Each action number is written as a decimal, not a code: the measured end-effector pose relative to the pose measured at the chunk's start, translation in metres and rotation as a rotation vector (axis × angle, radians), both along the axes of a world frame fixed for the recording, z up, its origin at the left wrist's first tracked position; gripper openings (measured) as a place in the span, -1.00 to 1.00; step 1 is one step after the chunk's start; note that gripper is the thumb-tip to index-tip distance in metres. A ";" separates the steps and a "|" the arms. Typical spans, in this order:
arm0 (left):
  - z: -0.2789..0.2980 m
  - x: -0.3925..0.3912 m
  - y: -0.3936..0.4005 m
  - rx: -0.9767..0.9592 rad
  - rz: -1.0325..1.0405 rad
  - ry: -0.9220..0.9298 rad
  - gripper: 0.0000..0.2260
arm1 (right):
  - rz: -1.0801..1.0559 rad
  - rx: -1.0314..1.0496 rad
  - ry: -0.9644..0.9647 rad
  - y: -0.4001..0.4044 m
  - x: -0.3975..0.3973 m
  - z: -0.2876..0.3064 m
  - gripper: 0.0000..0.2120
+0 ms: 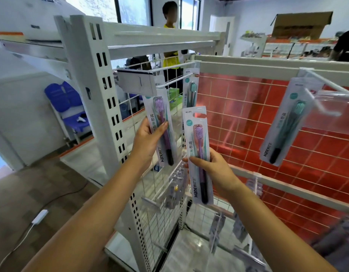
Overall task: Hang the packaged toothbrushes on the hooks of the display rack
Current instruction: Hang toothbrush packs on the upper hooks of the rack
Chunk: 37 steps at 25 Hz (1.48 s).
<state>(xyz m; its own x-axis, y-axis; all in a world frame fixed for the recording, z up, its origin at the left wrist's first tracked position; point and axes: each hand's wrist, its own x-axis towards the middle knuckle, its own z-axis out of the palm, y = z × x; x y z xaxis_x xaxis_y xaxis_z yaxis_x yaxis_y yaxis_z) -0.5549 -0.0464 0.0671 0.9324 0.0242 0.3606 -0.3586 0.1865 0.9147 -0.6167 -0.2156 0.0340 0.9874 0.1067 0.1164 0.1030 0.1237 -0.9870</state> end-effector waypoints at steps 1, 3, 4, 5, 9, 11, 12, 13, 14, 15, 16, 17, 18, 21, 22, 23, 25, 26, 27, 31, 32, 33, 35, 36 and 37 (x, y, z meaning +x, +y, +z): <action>0.000 -0.003 0.003 -0.027 0.003 -0.008 -0.83 | -0.005 0.004 -0.003 0.003 -0.001 0.001 -0.80; -0.002 -0.010 0.007 -0.083 -0.016 -0.011 -0.82 | -0.017 -0.003 -0.007 0.007 -0.004 0.003 -0.81; -0.003 -0.013 0.008 -0.109 -0.032 -0.003 -0.82 | -0.023 -0.005 -0.005 0.008 -0.005 0.003 -0.81; -0.004 -0.017 0.009 -0.136 -0.051 0.006 -0.81 | -0.031 -0.004 0.001 0.009 -0.006 0.003 -0.81; -0.001 -0.026 0.011 -0.208 -0.049 0.031 -0.81 | -0.055 0.005 0.026 0.007 -0.012 0.001 -0.82; 0.001 -0.031 0.011 -0.230 -0.053 0.043 -0.82 | -0.061 -0.003 0.025 0.004 -0.015 0.001 -0.82; 0.000 -0.034 0.010 -0.231 -0.073 0.042 -0.83 | -0.066 -0.009 0.024 0.003 -0.017 0.002 -0.83; -0.003 -0.038 0.009 -0.225 -0.095 0.047 -0.83 | -0.074 -0.013 0.023 0.002 -0.019 0.002 -0.83; -0.008 -0.041 0.008 -0.212 -0.110 0.060 -0.84 | -0.085 -0.015 0.022 0.001 -0.020 0.001 -0.84; -0.013 -0.045 0.006 -0.193 -0.121 0.080 -0.85 | -0.098 -0.014 0.021 0.000 -0.021 0.001 -0.85; -0.020 -0.048 0.006 -0.165 -0.130 0.103 -0.85 | -0.115 -0.014 0.020 -0.002 -0.023 0.001 -0.87; -0.026 -0.052 0.004 -0.131 -0.150 0.123 -0.86 | -0.133 -0.021 0.017 -0.004 -0.025 0.001 -0.88; -0.032 -0.054 0.003 -0.089 -0.176 0.137 -0.85 | -0.154 -0.038 0.015 -0.006 -0.028 0.000 -0.90; -0.037 -0.058 -0.002 0.031 -0.262 0.145 -0.83 | -0.228 -0.098 0.036 -0.015 -0.037 -0.001 -0.95; -0.035 -0.057 -0.005 0.041 -0.287 0.147 -0.84 | -0.257 -0.118 0.044 -0.019 -0.039 -0.002 -0.96; -0.032 -0.056 -0.009 0.034 -0.314 0.148 -0.86 | -0.287 -0.132 0.048 -0.023 -0.044 -0.002 -0.94; -0.025 -0.055 -0.019 0.001 -0.374 0.143 -0.88 | -0.369 -0.076 0.041 -0.033 -0.056 -0.002 -0.91; -0.023 -0.057 -0.026 -0.014 -0.410 0.145 -0.88 | -0.418 -0.019 0.040 -0.038 -0.065 -0.003 -0.92; -0.024 -0.059 -0.033 -0.025 -0.453 0.154 -0.88 | -0.464 0.031 0.042 -0.043 -0.075 -0.004 -0.93; -0.040 -0.079 -0.064 -0.084 -0.599 0.290 -0.96 | -0.579 0.115 0.074 -0.062 -0.122 -0.014 -0.88; -0.042 -0.085 -0.074 -0.091 -0.642 0.325 -0.95 | -0.606 0.131 0.085 -0.069 -0.135 -0.014 -0.88; -0.042 -0.092 -0.084 -0.093 -0.694 0.347 -0.92 | -0.629 0.152 0.086 -0.076 -0.147 -0.013 -0.89; -0.041 -0.110 -0.104 -0.098 -0.773 0.383 -0.94 | -0.680 0.175 0.081 -0.093 -0.169 -0.011 -0.85; -0.040 -0.119 -0.113 -0.099 -0.806 0.395 -0.96 | -0.702 0.168 0.081 -0.101 -0.179 -0.010 -0.84; -0.039 -0.129 -0.122 -0.095 -0.835 0.408 -0.95 | -0.720 0.155 0.083 -0.109 -0.188 -0.009 -0.83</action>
